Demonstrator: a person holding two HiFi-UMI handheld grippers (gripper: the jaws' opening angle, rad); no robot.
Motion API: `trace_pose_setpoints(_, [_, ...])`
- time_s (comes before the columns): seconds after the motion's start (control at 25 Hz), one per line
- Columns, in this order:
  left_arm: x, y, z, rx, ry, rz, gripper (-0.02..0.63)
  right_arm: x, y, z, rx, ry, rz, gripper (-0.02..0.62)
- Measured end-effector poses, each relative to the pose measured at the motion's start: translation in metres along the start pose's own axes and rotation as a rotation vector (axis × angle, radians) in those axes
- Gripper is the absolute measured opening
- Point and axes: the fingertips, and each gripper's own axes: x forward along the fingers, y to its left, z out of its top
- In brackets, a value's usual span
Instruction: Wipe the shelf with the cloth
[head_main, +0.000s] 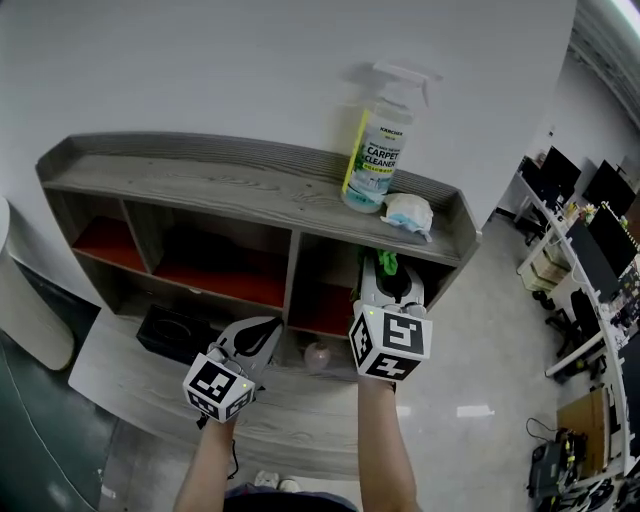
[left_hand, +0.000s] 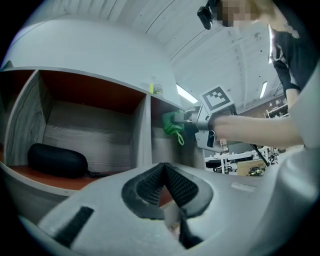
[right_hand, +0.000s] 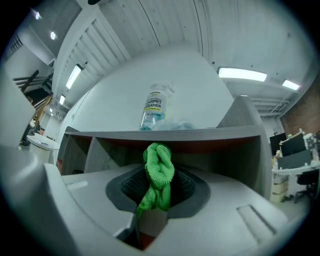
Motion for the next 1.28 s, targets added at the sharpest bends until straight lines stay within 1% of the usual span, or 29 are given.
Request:
trace_pose_setpoints(0.36, [0.015,-0.015,-0.003,-0.003,0.002,-0.038,-0.002,-0.014,-0.053,-0.003,0.047,0.008,-0.119,0.100])
trace_pose_setpoints(0.56, [0.018,-0.016,-0.003,-0.005,0.001,-0.040,-0.002,-0.015,-0.060,-0.004,0.032,0.011,-0.135,0.100])
trace_pose_setpoints(0.64, [0.019,-0.017,-0.004,-0.007,0.003,-0.041,-0.002,-0.015,-0.059,-0.005,0.002,0.022,-0.125,0.100])
trace_pose_setpoints(0.68, [0.020,-0.018,-0.004,-0.008,0.003,-0.041,-0.002,-0.015,-0.056,-0.006,-0.030,0.031,-0.115,0.100])
trace_pose_setpoints(0.76, [0.021,-0.020,-0.004,-0.009,0.004,-0.042,-0.002,-0.016,-0.048,-0.008,-0.143,0.057,-0.095,0.100])
trace_pose_setpoints(0.92, [0.022,-0.024,-0.005,-0.010,0.005,-0.046,-0.002,-0.019,-0.032,-0.012,-0.450,0.111,-0.086,0.100])
trace_pose_setpoints(1.08, [0.024,-0.027,-0.007,-0.013,0.007,-0.050,-0.002,-0.021,-0.032,-0.015,-0.696,0.157,-0.108,0.100])
trace_pose_setpoints(1.28, [0.027,-0.032,-0.009,-0.018,0.010,-0.060,-0.002,-0.020,-0.034,-0.023,-1.102,0.215,-0.148,0.100])
